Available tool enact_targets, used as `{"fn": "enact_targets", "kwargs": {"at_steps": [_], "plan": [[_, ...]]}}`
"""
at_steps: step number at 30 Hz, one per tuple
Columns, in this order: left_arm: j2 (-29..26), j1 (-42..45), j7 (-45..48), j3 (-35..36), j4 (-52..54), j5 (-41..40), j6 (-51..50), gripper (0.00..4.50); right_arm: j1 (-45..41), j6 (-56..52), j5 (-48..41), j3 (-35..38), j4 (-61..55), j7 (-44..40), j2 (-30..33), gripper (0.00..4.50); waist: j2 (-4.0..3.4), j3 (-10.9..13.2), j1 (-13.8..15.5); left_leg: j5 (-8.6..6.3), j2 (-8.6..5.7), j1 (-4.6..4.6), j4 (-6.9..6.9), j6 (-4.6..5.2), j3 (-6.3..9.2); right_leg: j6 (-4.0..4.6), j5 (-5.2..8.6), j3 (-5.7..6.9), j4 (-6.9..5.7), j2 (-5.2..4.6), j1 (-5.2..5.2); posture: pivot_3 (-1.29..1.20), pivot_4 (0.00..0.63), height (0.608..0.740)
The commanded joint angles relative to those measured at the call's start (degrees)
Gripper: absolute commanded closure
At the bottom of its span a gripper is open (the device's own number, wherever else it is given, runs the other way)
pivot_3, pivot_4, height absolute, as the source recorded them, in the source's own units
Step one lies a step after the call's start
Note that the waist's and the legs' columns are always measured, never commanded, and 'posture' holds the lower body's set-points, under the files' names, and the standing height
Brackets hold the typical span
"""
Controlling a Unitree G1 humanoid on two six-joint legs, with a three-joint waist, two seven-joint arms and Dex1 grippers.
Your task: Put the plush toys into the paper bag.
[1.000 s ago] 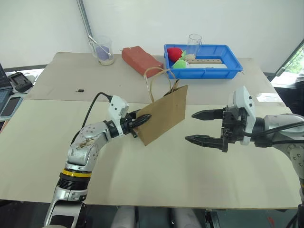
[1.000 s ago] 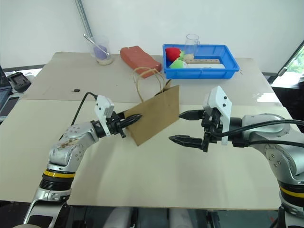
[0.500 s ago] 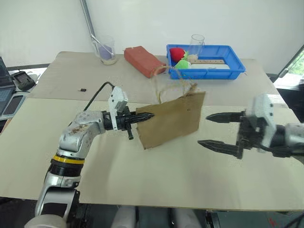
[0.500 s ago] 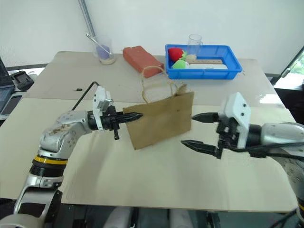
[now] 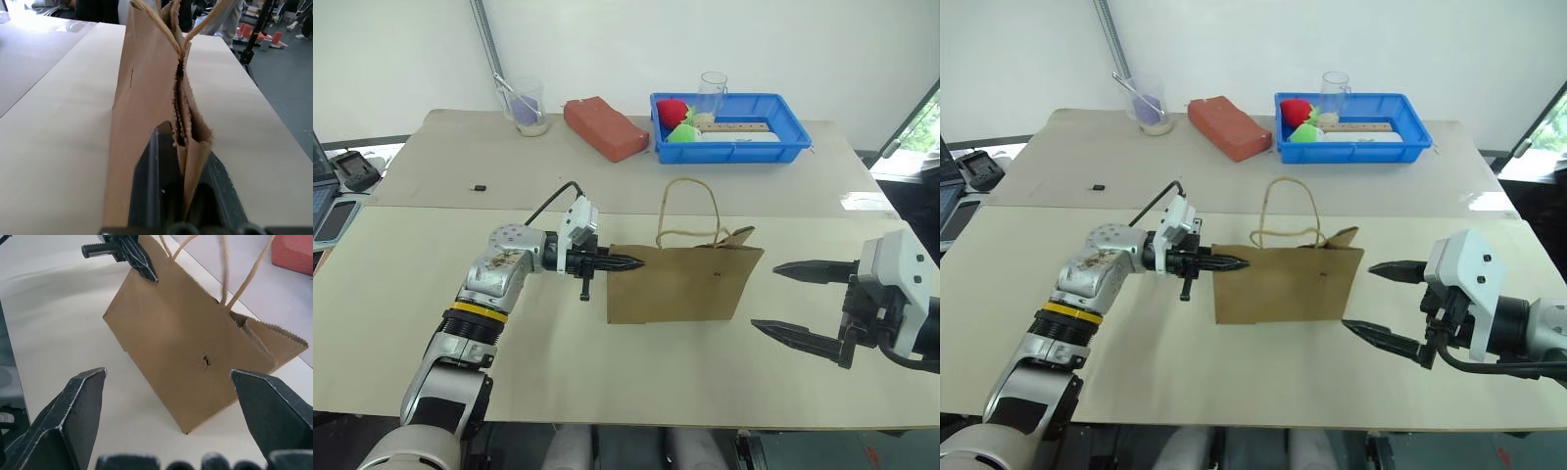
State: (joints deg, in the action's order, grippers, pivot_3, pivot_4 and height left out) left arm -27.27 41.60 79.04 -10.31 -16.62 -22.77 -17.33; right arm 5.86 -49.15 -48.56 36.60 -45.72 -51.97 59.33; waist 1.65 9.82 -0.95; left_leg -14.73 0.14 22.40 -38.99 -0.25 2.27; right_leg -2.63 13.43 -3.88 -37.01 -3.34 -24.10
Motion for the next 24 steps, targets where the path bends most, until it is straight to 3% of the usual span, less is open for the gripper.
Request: {"fn": "enact_targets", "kwargs": {"at_steps": [1, 6, 13, 18, 24], "plan": [[-1.8, 0.5, 1.2, 1.8, 2.9, -0.8, -0.1, 2.57, -1.3, -0.1, -1.0, 0.8, 0.3, 1.0, 1.3, 0.00, 0.00, 0.0, 0.0, 0.00, 0.00, 0.00, 0.00, 0.00, 0.00, 0.00, 0.00, 0.00, 0.00, 0.00, 0.00, 0.00, 0.150, 0.740], [-6.7, -3.1, -1.9, 4.4, 9.1, 0.7, 0.1, 0.16, -3.2, 1.9, 1.8, -1.2, 4.6, -1.3, 4.4, 0.00, 0.00, 0.0, -0.1, 0.00, 0.01, 0.00, 0.01, 0.00, 0.00, 0.00, 0.00, -0.02, 0.00, -0.01, -0.03, 0.00, 0.150, 0.740], [-17.7, -9.3, -9.2, 12.0, 22.3, -0.2, -8.4, 0.06, -9.3, 8.8, 6.9, -2.8, 17.4, -10.8, 12.1, 0.00, 0.00, 0.0, 0.0, 0.00, 0.06, -0.02, 0.01, 0.00, -0.03, 0.00, 0.00, -0.02, 0.01, -0.01, -0.04, 0.00, 0.150, 0.740], [-27.2, -14.2, -6.7, 16.7, 27.6, -2.9, -12.7, 0.06, -12.9, 12.0, 9.0, -4.7, 25.0, -17.8, 16.6, 0.00, -0.02, 0.0, -0.1, -0.01, 0.14, -0.07, 0.08, 0.02, -0.13, 0.00, 0.02, -0.02, 0.04, 0.00, -0.06, 0.00, 0.150, 0.740], [-29.3, -14.4, -8.3, 19.4, 28.9, -5.8, -15.7, 0.06, -14.8, 14.5, 10.8, -7.2, 27.8, -21.4, 17.6, 0.00, -0.02, 0.0, 0.2, -0.01, 0.14, -0.06, 0.04, 0.02, -0.19, 0.00, 0.03, -0.02, 0.05, -0.01, -0.04, 0.00, 0.150, 0.740]]}}
